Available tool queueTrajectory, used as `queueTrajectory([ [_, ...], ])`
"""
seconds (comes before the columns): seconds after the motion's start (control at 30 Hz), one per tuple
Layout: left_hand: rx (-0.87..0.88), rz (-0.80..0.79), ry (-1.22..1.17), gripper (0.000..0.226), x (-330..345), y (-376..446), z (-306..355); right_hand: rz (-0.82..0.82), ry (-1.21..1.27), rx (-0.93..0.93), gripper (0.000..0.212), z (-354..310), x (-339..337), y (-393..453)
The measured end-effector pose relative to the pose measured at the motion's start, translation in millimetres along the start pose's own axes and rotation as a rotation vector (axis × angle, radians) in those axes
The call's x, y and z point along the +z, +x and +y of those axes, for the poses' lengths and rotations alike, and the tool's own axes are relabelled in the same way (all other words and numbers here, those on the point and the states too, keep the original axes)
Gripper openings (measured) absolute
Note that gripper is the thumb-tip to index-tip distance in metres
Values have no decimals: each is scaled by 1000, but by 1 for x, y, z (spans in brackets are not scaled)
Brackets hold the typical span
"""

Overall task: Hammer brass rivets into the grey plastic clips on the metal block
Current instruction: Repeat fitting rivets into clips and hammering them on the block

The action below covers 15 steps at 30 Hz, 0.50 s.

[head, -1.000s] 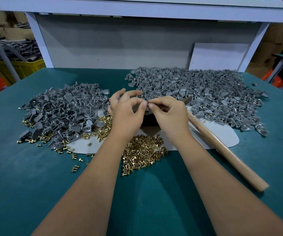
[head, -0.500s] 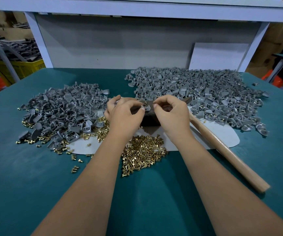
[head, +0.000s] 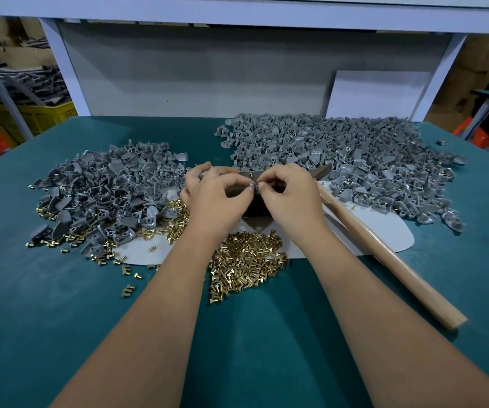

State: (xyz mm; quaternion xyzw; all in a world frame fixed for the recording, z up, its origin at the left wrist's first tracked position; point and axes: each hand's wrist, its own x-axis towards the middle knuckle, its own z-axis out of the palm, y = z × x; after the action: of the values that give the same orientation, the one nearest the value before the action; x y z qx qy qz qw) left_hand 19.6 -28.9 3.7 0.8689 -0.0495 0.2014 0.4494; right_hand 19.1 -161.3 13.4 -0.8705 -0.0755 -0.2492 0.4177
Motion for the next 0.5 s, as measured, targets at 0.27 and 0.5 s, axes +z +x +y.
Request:
queueTrajectory([
  [0.27, -7, 21, 32, 12, 1, 2, -1, -75, -251, -158, 8, -2, -5, 4],
  [0.5, -13, 32, 34, 7, 2, 2, -2, -213, -526, -294, 12, -15, -14, 12],
])
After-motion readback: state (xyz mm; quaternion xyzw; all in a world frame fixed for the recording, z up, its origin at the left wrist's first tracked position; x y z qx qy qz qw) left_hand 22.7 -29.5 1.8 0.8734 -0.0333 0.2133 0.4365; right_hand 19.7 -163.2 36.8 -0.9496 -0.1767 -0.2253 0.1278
